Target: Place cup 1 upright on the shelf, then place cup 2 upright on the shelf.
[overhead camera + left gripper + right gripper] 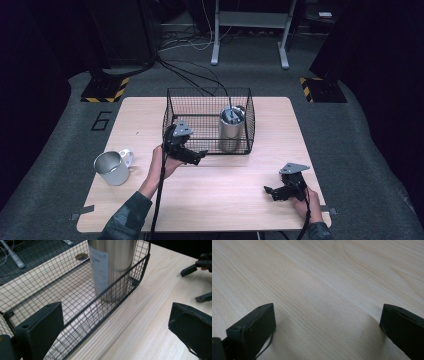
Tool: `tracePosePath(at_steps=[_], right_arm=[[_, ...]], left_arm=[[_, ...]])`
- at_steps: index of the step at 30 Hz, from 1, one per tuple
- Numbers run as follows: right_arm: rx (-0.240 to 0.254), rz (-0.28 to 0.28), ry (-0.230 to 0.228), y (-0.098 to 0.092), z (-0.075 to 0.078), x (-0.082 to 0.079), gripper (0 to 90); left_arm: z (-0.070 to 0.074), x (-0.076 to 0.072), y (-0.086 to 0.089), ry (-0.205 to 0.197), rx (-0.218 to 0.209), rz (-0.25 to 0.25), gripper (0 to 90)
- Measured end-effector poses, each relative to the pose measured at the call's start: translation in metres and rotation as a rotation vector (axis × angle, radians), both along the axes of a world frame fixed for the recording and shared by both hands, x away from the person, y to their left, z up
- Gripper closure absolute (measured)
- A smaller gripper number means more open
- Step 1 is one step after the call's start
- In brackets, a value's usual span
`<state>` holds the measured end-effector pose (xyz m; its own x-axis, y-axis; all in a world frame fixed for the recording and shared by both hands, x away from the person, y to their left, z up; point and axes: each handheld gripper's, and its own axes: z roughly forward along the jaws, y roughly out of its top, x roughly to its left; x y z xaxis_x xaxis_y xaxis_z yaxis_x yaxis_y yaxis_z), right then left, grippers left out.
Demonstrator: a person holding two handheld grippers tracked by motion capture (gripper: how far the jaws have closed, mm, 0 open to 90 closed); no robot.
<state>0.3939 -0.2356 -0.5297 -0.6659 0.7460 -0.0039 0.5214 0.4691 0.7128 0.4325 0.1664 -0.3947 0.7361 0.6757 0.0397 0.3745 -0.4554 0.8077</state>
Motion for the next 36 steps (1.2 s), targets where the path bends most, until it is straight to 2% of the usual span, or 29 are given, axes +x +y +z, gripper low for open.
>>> tracePosePath(at_steps=[2, 6, 9, 16, 22, 28, 32, 36], right_arm=[[0.000, 0.000, 0.000, 0.000, 0.000, 0.000, 0.0], [0.000, 0.001, 0.000, 0.000, 0.000, 0.000, 0.0], [0.000, 0.001, 0.000, 0.000, 0.000, 0.000, 0.0], [0.000, 0.001, 0.000, 0.000, 0.000, 0.000, 0.0], [0.000, 0.000, 0.000, 0.000, 0.000, 0.000, 0.0], [0.000, 0.000, 0.000, 0.000, 0.000, 0.000, 0.0], [0.000, 0.000, 0.000, 0.000, 0.000, 0.000, 0.0], [0.000, 0.000, 0.000, 0.000, 0.000, 0.000, 0.0]], left_arm=[[-0.005, -0.005, 0.004, -0.002, -0.006, 0.013, 0.0], [-0.014, -0.015, 0.013, -0.003, 0.016, 0.033, 0.1], [-0.024, -0.024, 0.026, 0.019, 0.020, 0.049, 0.5], [-0.038, -0.038, 0.050, 0.035, -0.011, 0.103, 0.4], [-0.047, -0.050, 0.069, 0.048, -0.046, 0.126, 0.3], [-0.052, -0.062, 0.081, 0.050, -0.040, 0.154, 0.7], [-0.059, -0.072, 0.089, 0.041, -0.038, 0.189, 0.6], [-0.065, -0.080, 0.100, 0.059, -0.041, 0.216, 0.6]])
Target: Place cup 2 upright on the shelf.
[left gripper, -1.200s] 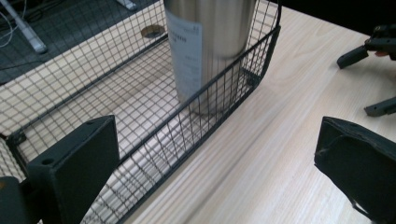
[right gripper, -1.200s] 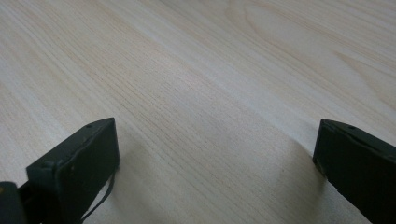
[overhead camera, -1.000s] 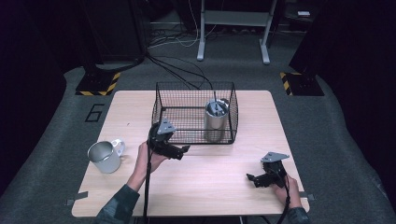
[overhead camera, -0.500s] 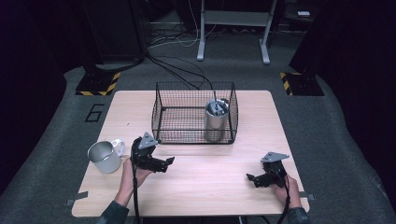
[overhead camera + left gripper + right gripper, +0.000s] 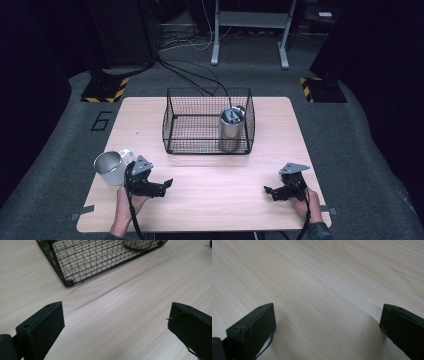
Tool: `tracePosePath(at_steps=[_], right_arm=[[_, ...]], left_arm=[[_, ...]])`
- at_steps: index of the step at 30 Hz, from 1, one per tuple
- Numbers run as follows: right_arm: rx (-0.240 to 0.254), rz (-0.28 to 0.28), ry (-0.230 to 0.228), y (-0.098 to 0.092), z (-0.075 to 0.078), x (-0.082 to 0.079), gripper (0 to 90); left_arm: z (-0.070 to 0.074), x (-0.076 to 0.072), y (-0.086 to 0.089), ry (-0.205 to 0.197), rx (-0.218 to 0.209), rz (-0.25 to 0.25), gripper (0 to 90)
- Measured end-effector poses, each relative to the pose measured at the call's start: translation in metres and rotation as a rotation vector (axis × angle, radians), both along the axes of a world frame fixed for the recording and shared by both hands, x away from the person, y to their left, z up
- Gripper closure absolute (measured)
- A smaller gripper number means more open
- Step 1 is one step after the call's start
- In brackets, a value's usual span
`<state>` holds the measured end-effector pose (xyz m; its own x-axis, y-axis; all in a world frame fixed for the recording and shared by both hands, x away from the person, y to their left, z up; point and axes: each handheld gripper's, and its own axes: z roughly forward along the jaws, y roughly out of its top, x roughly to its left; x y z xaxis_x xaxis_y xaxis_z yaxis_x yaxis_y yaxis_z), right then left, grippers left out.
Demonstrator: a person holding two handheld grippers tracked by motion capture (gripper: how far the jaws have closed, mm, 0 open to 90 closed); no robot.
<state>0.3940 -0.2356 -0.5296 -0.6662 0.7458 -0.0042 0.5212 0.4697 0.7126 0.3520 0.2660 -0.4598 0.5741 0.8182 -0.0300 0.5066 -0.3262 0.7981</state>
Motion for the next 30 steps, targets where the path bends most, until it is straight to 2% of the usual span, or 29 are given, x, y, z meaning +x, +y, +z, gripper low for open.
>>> tracePosePath(at_steps=[6, 13, 18, 22, 26, 30], right_arm=[[0.000, 0.000, 0.000, 0.000, 0.000, 0.000, 0.0], [0.000, -0.001, 0.000, 0.000, 0.000, 0.000, 0.0], [0.000, 0.000, 0.000, 0.000, 0.000, 0.000, 0.0], [0.000, 0.000, 0.000, 0.000, 0.000, 0.000, 0.0], [0.000, 0.000, 0.001, 0.000, 0.000, 0.000, 0.0], [0.000, 0.000, 0.001, 0.000, 0.000, 0.000, 0.0]], left_arm=[[-0.009, -0.013, 0.012, 0.013, -0.016, 0.050, 0.7], [-0.020, -0.029, 0.032, 0.007, -0.035, 0.124, 0.7], [-0.023, -0.035, 0.041, 0.013, -0.039, 0.148, 0.7], [-0.026, -0.044, 0.054, 0.004, -0.055, 0.197, 0.7], [-0.026, -0.049, 0.064, 0.016, -0.049, 0.219, 0.6], [-0.029, -0.054, 0.081, 0.010, -0.058, 0.281, 0.0]])
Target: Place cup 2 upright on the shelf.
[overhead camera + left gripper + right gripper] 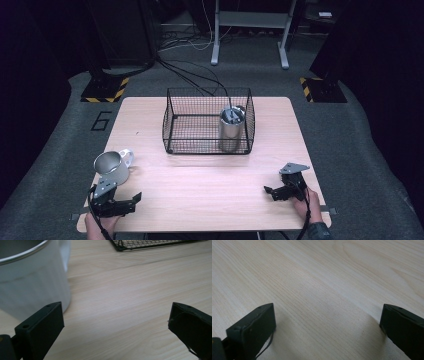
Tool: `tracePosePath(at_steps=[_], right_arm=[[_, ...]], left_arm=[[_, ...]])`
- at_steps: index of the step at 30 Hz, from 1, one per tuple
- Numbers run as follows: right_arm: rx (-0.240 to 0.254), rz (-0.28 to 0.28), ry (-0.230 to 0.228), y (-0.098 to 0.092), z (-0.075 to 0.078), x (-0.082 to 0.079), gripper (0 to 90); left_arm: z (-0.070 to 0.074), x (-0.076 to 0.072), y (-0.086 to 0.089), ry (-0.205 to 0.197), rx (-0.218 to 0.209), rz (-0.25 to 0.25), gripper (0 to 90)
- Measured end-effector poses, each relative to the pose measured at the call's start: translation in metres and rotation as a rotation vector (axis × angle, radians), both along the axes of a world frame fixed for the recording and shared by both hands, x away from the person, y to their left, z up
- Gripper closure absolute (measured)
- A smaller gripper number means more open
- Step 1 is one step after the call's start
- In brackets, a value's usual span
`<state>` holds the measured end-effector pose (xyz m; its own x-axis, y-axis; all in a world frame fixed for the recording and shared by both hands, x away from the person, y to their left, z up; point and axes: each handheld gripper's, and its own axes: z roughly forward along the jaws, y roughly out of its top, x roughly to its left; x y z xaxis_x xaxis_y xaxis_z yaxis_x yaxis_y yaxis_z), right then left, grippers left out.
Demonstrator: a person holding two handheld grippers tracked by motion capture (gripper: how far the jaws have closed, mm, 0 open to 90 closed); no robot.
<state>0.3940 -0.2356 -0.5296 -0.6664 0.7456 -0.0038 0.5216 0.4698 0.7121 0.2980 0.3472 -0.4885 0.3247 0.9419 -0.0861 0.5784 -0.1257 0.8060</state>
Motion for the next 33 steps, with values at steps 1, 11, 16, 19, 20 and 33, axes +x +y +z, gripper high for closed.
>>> tracePosePath(at_steps=[1, 11, 16, 19, 20, 33], right_arm=[[0.000, 0.000, 0.000, 0.000, 0.000, 0.000, 0.0], [0.000, 0.000, 0.000, 0.000, 0.000, 0.000, 0.0], [0.000, 0.000, 0.001, 0.000, 0.000, 0.000, 0.0], [0.000, 0.000, 0.001, 0.000, 0.000, 0.000, 0.0], [0.000, 0.000, 0.001, 0.000, 0.000, 0.000, 0.0], [0.000, -0.001, -0.001, 0.000, 0.000, 0.000, 0.0]], left_arm=[[0.000, -0.001, 0.003, 0.003, -0.001, 0.012, 0.0], [0.002, -0.001, 0.024, -0.021, 0.004, 0.143, 0.0], [0.005, 0.008, 0.035, -0.036, -0.013, 0.205, 0.0], [0.006, 0.012, 0.038, -0.037, -0.010, 0.211, 0.0], [0.007, 0.015, 0.039, -0.047, -0.013, 0.215, 0.0], [0.019, 0.052, 0.045, -0.048, 0.026, 0.207, 0.0]])
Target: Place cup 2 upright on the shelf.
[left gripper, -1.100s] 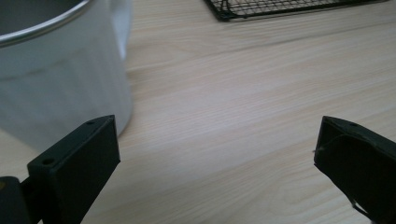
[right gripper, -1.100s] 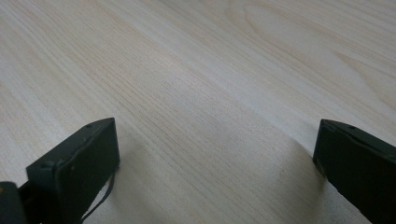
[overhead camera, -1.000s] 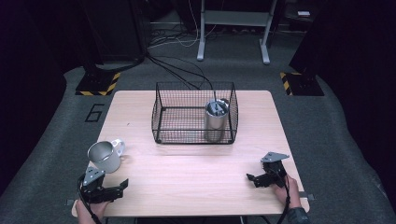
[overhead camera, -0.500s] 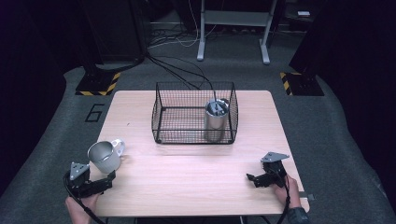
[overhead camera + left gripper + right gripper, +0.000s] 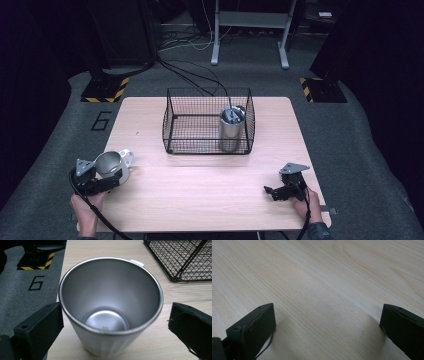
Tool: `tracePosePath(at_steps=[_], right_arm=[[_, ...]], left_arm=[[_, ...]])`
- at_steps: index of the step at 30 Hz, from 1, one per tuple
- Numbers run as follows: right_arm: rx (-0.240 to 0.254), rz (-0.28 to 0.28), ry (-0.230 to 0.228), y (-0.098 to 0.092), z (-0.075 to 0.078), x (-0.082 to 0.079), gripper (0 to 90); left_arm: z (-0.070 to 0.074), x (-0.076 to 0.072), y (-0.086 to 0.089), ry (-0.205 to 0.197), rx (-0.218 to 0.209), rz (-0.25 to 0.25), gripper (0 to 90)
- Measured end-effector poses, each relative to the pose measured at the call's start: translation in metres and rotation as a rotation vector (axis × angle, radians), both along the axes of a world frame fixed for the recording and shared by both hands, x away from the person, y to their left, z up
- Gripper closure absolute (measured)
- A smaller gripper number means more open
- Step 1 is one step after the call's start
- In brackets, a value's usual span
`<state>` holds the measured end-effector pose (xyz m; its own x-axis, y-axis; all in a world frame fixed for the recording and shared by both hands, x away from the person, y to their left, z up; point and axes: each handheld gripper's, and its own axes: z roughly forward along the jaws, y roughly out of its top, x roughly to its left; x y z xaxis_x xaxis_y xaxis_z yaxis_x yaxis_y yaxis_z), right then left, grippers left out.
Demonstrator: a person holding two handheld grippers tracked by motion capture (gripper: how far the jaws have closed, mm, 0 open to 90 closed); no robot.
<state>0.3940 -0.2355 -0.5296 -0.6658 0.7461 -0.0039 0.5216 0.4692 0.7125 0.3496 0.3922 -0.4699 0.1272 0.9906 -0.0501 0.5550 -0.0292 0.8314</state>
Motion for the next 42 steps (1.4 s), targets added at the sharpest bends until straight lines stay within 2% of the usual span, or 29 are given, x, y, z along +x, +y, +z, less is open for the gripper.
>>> tracePosePath(at_steps=[3, 4, 7, 8, 17, 18, 22, 31, 32, 38, 42], right_arm=[[0.000, 0.000, 0.000, 0.000, 0.000, 0.000, 0.0], [0.000, 0.001, 0.001, 0.000, 0.000, 0.000, 0.0], [0.000, 0.000, 0.000, 0.000, 0.000, 0.000, 0.0], [0.000, 0.001, 0.001, 0.000, 0.000, 0.000, 0.0], [0.000, 0.001, 0.001, 0.000, 0.000, 0.000, 0.0], [0.000, 0.000, 0.001, 0.000, 0.000, 0.000, 0.0], [0.000, 0.001, 0.001, 0.000, 0.000, 0.000, 0.0], [0.000, 0.001, 0.001, 0.000, 0.000, 0.000, 0.0], [0.000, 0.000, 0.001, 0.000, 0.000, 0.000, 0.0], [0.000, 0.000, 0.000, 0.000, 0.000, 0.000, 0.0], [0.000, 0.000, 0.001, 0.000, 0.000, 0.000, 0.0]], left_arm=[[0.002, 0.004, 0.001, 0.006, 0.014, -0.012, 0.0], [0.002, 0.007, 0.000, -0.011, 0.005, 0.001, 0.0], [0.003, 0.011, -0.001, -0.019, 0.016, 0.000, 0.0], [0.004, 0.014, -0.001, -0.001, 0.044, -0.009, 0.0], [0.005, 0.027, -0.005, 0.003, 0.074, -0.001, 0.6], [0.006, 0.028, -0.006, 0.015, 0.081, -0.002, 0.9], [0.004, 0.029, -0.006, -0.004, 0.082, 0.014, 4.8], [0.005, 0.029, -0.008, -0.001, 0.092, 0.011, 5.8], [0.005, 0.028, -0.008, -0.003, 0.080, 0.012, 5.8], [0.010, 0.025, -0.008, -0.013, 0.065, 0.002, 5.9], [0.018, 0.021, -0.014, -0.016, 0.066, -0.026, 5.9]])
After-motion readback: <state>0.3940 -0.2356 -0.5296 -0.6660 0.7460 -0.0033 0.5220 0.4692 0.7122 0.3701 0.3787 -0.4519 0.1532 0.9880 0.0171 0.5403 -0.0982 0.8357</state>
